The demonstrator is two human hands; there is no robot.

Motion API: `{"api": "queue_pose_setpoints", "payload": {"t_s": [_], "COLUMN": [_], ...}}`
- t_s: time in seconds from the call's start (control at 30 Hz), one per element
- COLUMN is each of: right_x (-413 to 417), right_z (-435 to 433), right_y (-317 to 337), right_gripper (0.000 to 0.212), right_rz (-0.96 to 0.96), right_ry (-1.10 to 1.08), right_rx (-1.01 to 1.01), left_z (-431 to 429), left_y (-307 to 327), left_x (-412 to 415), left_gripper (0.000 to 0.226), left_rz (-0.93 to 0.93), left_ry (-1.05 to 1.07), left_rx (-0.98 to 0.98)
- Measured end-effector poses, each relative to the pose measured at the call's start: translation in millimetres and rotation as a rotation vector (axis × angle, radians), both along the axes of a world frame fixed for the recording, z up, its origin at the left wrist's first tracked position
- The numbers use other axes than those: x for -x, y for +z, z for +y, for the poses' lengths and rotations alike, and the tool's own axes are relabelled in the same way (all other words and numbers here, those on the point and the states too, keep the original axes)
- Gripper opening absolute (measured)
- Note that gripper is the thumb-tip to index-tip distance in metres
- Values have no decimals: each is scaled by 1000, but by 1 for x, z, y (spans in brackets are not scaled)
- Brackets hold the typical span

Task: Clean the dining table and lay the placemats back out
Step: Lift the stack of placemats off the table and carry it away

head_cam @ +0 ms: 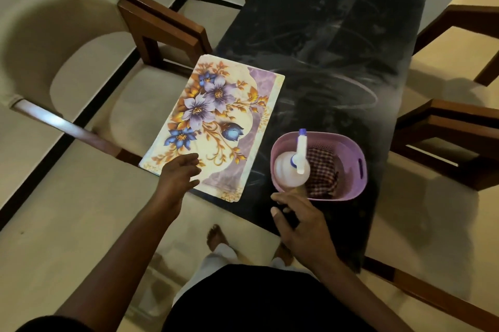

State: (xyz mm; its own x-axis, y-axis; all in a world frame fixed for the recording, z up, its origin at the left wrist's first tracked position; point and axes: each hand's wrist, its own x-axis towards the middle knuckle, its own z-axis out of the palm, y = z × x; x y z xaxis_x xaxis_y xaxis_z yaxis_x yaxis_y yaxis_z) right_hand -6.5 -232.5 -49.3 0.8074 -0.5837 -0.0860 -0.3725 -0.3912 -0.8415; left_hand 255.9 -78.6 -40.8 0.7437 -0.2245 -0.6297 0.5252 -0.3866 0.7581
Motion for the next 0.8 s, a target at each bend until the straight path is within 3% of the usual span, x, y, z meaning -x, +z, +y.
{"api": "queue_pose_setpoints", "payload": {"t_s": [0.23,0.4,0.5,0.63,0.8], "right_x": [-73,-114,-130,-141,-147], "right_z": [42,56,65,74,75], "right_y": [-23,-41,-49,-61,-57], "right_gripper": [41,48,51,54,48], "right_rz": [101,220,253,218,261], "right_ry": [-122,-390,-563,-719,-763], "right_rx": [-306,-532,-691,-850,-858], "left_z": [53,74,75,70,65], "left_y": [-19,-29,-43,-52,-50], "left_x": [-75,-123,-150,-174,-181], "left_gripper": [32,33,47,15,14], "left_rz": [-27,-129,-72,129,141], "left_ry": [26,3,-66,-169,-190], "left_rx": [-80,-174,-229,-254,-251]}}
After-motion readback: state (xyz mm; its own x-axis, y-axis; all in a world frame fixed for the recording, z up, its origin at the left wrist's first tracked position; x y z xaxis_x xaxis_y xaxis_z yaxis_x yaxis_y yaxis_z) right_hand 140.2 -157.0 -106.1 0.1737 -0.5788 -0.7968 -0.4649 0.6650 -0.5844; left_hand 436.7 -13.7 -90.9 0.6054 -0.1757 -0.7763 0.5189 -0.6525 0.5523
